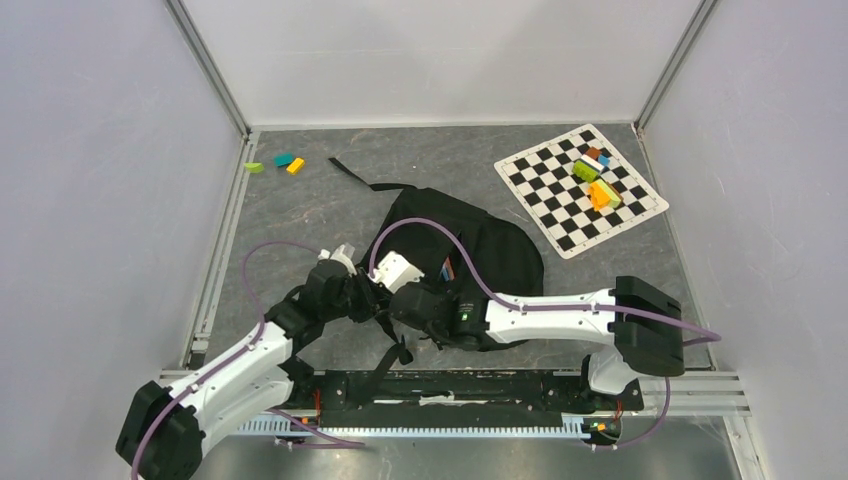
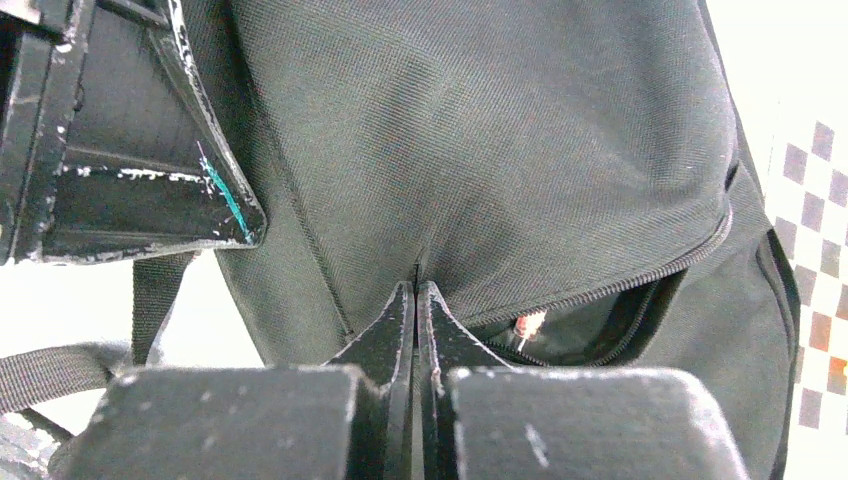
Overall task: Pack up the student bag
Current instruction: Zip the student bag at the center of the board.
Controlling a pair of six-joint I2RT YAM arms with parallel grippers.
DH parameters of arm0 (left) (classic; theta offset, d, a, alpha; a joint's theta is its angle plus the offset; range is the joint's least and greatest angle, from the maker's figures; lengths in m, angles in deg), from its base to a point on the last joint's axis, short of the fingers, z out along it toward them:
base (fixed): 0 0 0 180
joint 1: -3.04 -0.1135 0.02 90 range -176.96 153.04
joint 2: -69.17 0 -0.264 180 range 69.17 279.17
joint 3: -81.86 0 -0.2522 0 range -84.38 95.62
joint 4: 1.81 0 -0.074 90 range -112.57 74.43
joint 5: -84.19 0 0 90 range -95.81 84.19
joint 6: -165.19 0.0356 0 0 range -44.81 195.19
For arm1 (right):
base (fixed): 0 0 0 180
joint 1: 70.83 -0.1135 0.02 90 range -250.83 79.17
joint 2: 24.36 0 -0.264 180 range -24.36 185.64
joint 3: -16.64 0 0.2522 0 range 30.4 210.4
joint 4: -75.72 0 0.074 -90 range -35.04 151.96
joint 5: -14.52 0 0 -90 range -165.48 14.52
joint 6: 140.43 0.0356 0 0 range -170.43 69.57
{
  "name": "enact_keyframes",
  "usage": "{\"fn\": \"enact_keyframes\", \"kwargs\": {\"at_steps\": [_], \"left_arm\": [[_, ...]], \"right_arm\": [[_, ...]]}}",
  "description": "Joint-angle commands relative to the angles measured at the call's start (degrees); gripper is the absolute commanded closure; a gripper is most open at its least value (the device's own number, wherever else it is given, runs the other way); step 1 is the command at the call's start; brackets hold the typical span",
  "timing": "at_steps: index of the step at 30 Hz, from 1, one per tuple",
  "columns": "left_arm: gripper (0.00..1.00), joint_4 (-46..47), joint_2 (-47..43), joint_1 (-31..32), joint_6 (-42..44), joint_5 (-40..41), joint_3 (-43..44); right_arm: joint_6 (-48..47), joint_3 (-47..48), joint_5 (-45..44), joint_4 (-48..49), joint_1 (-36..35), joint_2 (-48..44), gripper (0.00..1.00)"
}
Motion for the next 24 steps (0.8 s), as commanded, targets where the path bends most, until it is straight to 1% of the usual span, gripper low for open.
{"fn": "enact_keyframes", "kwargs": {"at_steps": [1, 2, 3, 6, 8, 14, 18, 24], "left_arm": [[0.91, 2.22, -1.16, 0.21, 1.78, 0.59, 1.11], [0.97, 1.31, -1.58, 0.25, 2.30, 1.18, 1.44], [0.98, -0.53, -1.97, 0.17, 2.98, 2.07, 1.98], [0.98, -6.41, -3.60, 0.15, 5.21, 4.79, 2.98], [0.98, -9.16, -5.16, 0.14, 5.64, 5.97, 2.69], [0.98, -14.80, -10.28, 0.14, 5.04, 7.92, 1.08], [0.98, -18.65, -12.80, 0.14, 5.24, 9.64, 1.37], [0.98, -21.52, -12.89, 0.19, 7.13, 11.05, 4.04]], "right_arm": [[0.09, 2.88, -3.37, -0.41, -0.46, -4.40, 1.00], [-0.07, 3.18, -4.07, -0.78, -0.44, -5.19, 1.00], [0.01, 3.58, -5.49, -1.25, -0.37, -5.87, 1.00], [-0.86, 3.91, -9.08, -1.81, 0.20, -8.10, 1.00], [-1.33, 4.24, -9.33, -2.17, 2.18, -8.82, 1.00], [-3.56, 5.32, -5.88, -0.84, 10.09, -9.11, 1.00], [-4.26, 4.35, -1.58, 2.95, 15.21, -10.66, 1.00], [-4.63, 2.82, 4.23, 8.49, 21.43, -10.35, 1.00]]}}
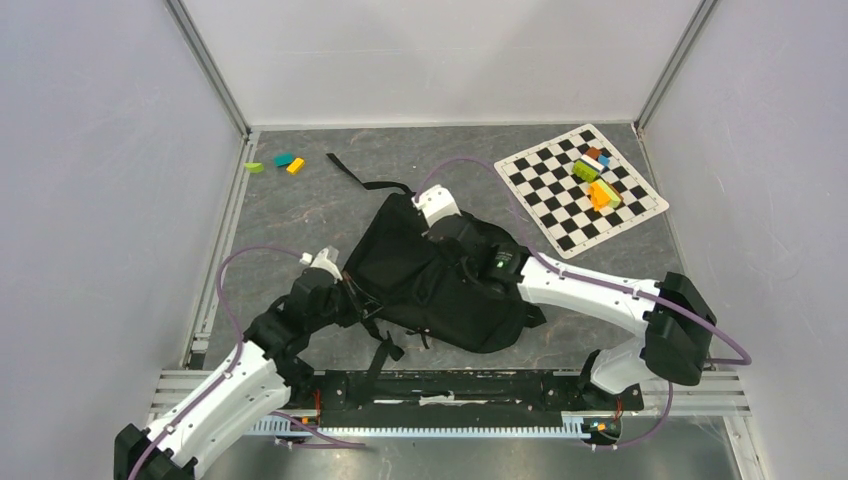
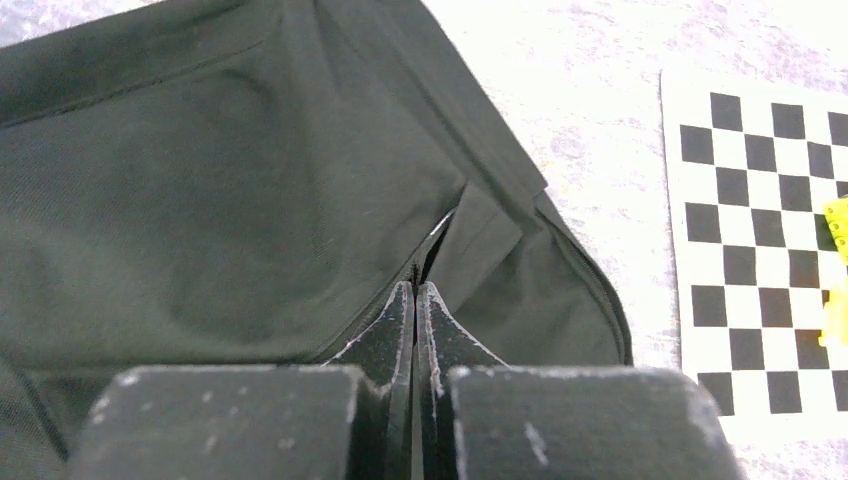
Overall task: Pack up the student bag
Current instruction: Zip the student bag at the center of the board.
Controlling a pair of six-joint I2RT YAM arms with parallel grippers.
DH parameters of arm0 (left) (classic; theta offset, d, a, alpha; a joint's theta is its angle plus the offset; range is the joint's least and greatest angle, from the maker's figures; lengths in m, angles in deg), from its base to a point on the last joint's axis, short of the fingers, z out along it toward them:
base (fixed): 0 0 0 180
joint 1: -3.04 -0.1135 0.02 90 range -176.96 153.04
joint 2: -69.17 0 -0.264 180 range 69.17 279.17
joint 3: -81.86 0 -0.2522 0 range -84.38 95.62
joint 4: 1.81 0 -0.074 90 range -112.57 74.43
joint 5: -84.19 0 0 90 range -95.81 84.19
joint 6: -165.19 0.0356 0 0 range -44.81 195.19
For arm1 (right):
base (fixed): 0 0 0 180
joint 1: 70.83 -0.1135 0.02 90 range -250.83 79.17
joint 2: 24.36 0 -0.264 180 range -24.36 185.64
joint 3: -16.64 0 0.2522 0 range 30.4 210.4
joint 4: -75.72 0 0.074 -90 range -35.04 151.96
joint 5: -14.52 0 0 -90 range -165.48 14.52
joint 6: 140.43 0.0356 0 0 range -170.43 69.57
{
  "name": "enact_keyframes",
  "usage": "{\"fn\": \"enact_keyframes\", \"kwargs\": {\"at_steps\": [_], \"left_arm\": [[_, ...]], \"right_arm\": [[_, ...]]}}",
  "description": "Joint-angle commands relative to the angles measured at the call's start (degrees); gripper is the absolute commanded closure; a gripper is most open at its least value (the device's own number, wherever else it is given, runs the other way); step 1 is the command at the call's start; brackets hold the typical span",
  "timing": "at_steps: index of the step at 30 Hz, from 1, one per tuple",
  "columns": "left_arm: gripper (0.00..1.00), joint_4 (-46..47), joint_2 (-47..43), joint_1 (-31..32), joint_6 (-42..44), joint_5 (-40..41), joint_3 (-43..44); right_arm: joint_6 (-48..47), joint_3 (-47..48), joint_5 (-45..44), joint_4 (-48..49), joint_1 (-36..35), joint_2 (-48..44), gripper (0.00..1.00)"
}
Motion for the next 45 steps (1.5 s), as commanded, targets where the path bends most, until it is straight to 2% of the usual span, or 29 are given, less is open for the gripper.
{"fn": "enact_keyframes", "kwargs": {"at_steps": [1, 7, 9, 11, 12, 15, 17, 18, 22, 28, 32, 37, 42, 45], "left_arm": [[0.98, -8.41, 1.08, -0.23, 5.68, 4.62, 3.12], [0.98, -8.20, 13.61, -2.17, 12.32, 2.51, 10.73], [0.98, -6.95, 14.50, -2.36, 13.60, 2.84, 13.25], [0.92, -6.75, 13.97, -2.45, 14.12, 3.73, 15.11], [0.86, -6.81, 13.49, -2.45, 14.41, 3.84, 15.72], [0.43, -7.28, 11.50, -2.45, 14.63, 1.44, 15.59], [0.25, -7.32, 10.06, -2.36, 13.44, -1.40, 13.59], [0.22, -7.01, 9.49, -2.36, 11.97, -3.04, 12.20], [0.20, -3.81, 8.69, -0.48, 5.47, -9.60, 5.83], [0.18, -3.40, 3.52, 4.50, -1.47, -7.43, 3.37], [0.17, 3.25, 5.29, 6.07, -5.58, -7.27, 1.03], [0.17, 7.42, 9.85, 12.03, -7.05, -0.67, 3.01], [0.15, 10.87, 11.66, 12.97, -9.40, 4.51, 3.09], [0.21, 14.77, 12.07, 13.28, -11.78, 6.71, 1.12]], "right_arm": [[-2.66, 0.93, -0.28, 7.82, 4.91, -2.70, 1.00], [-0.36, -1.40, 5.35, 8.87, 5.29, -4.98, 1.00], [0.86, -2.47, 7.59, 9.14, 5.30, -5.81, 1.00], [2.15, -3.54, 8.62, 9.81, 5.29, -6.35, 1.00], [2.91, -4.35, 8.84, 10.72, 5.25, -6.63, 1.00], [4.61, -6.72, 9.52, 15.19, 5.21, -7.20, 1.00], [5.14, -7.41, 9.61, 17.31, 5.19, -7.00, 1.00], [5.37, -7.23, 9.36, 17.68, 5.21, -6.68, 1.00], [5.11, -5.91, 8.39, 18.46, 5.20, -5.40, 1.00], [4.77, -5.44, 7.93, 19.09, 5.21, -5.02, 1.00], [4.82, -5.68, 7.82, 19.64, 5.20, -4.91, 1.00], [4.68, -5.83, 8.18, 19.34, 5.20, -5.25, 1.00], [4.95, -7.01, 8.37, 19.47, 5.12, -5.97, 1.00], [5.34, -8.39, 8.73, 19.95, 5.12, -6.55, 1.00]]}}
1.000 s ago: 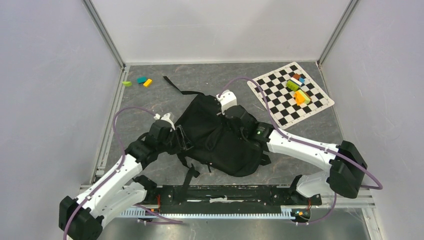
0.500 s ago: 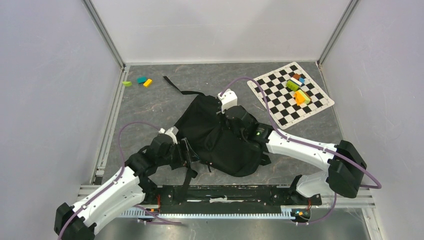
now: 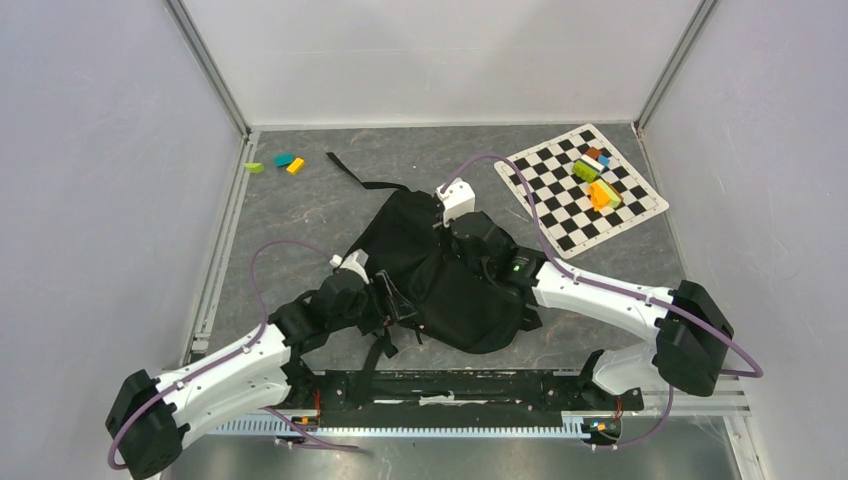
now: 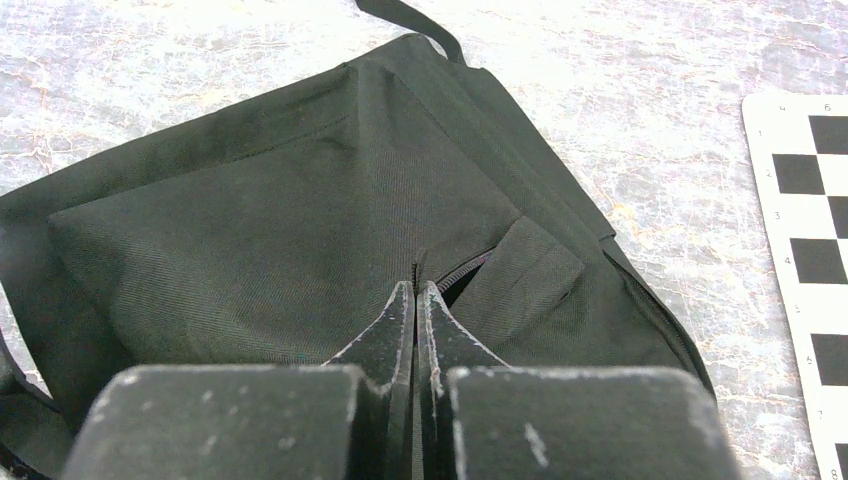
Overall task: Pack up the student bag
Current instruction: Zip the student bag at the center of the board.
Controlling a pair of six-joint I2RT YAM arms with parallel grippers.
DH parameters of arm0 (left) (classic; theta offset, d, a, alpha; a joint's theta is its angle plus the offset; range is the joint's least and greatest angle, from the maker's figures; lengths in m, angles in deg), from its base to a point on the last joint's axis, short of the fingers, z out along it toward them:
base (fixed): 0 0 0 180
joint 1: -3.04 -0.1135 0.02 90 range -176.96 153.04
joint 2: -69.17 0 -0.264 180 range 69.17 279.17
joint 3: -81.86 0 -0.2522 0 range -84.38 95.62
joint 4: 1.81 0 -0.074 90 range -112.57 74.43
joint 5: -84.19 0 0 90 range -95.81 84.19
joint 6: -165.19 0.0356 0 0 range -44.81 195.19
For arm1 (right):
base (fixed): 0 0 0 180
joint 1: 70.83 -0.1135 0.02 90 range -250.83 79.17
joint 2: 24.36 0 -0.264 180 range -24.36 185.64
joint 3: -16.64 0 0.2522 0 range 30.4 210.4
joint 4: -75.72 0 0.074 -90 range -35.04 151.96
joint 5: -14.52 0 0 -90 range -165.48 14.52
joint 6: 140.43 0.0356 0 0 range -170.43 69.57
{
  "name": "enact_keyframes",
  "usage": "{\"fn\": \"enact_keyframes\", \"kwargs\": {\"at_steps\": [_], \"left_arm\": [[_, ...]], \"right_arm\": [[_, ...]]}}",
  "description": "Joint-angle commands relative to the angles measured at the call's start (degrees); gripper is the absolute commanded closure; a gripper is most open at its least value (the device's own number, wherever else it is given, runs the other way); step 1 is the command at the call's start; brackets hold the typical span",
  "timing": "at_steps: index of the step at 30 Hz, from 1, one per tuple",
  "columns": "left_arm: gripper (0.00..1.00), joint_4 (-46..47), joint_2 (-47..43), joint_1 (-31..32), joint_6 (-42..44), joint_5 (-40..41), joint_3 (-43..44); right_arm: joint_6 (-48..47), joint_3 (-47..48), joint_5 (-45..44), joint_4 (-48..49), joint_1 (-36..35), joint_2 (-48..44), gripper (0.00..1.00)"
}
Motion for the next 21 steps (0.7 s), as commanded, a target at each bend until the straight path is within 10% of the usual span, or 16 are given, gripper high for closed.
{"fn": "enact_keyframes", "kwargs": {"at_steps": [1, 11, 21], "left_arm": [[0.24, 8.11, 0.80, 0.69, -4.91, 6.10, -0.66], [0.97, 4.00, 1.38, 0.78, -0.93, 6.49, 0.19], [0.98, -8.88, -4.70, 0.69, 4.06, 6.25, -0.43]], "right_arm": [[0.72, -1.45, -1.04, 5.57, 0.29, -2.34, 1.00], [-2.76, 0.78, -4.43, 2.46, 0.67, -1.14, 1.00], [-6.78, 11.62, -2.87, -2.93, 10.04, 9.01, 1.00]]}}
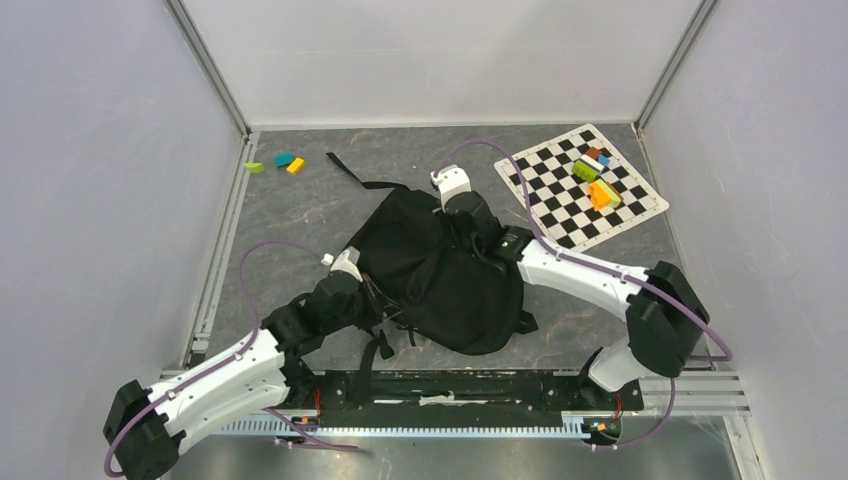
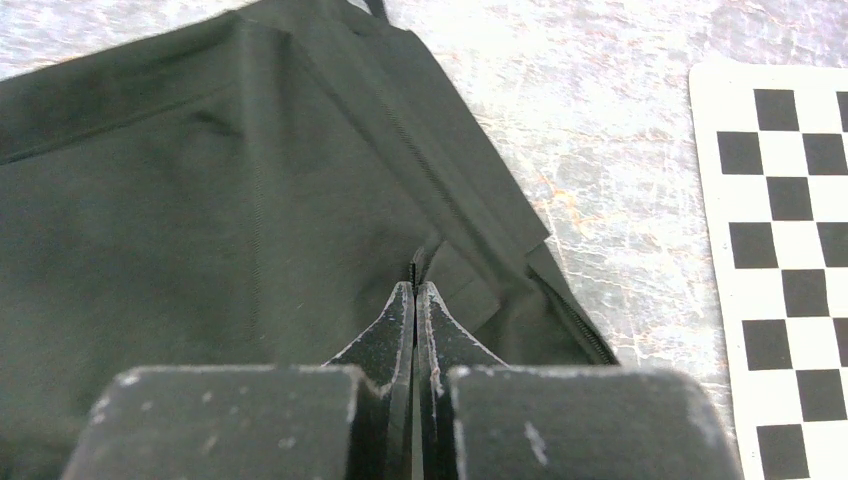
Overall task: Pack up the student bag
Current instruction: Zip the student bag at the center of the board.
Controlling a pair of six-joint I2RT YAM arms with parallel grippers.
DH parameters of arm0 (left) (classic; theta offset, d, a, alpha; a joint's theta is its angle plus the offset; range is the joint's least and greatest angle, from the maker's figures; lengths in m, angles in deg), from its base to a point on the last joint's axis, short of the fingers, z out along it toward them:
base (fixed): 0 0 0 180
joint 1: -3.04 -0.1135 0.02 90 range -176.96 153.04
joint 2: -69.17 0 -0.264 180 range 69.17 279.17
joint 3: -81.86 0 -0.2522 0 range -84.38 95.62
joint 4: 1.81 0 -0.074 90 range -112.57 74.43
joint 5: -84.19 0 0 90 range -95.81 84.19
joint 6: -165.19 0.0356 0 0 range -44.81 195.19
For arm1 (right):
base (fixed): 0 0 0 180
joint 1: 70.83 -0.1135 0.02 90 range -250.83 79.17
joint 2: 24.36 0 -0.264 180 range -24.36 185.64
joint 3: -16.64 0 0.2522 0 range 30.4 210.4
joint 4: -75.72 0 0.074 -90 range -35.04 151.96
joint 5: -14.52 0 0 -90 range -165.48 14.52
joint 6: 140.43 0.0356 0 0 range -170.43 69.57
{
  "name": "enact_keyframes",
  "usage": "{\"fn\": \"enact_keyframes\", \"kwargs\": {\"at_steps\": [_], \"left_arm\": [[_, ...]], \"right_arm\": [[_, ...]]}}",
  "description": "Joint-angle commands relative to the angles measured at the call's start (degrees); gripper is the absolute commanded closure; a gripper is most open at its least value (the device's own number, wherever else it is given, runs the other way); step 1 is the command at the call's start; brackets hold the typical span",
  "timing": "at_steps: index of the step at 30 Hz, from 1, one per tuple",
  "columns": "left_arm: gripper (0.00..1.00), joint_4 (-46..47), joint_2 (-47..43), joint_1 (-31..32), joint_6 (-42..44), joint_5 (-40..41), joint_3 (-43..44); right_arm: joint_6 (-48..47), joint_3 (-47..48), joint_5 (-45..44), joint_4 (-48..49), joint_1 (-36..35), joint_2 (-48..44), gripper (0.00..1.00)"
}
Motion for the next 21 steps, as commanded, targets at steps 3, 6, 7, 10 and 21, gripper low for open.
{"fn": "enact_keyframes", "kwargs": {"at_steps": [3, 6, 7, 10, 21], "left_arm": [[0.98, -9.57, -1.50, 0.23, 5.81, 0.69, -0.14], [0.98, -8.78, -1.40, 0.23, 6.24, -0.04, 0.17], [0.98, -8.52, -1.31, 0.23, 6.48, -0.40, 0.28], [0.98, -8.56, -0.89, 0.23, 7.51, -0.79, 0.63], [0.96, -11.96, -4.82, 0.23, 8.68, 0.85, 1.22]], "right_arm": [[-4.07, 7.61, -1.73, 1.52, 7.51, 4.76, 1.00], [-4.17, 7.81, -0.04, 1.72, 9.60, 7.62, 1.00], [-4.23, 7.66, 1.01, 2.23, 10.09, 8.41, 1.00], [-4.44, 7.87, 4.18, 3.30, 11.38, 11.45, 1.00], [-5.17, 10.75, 12.27, 4.66, 14.64, 12.11, 1.00]]}}
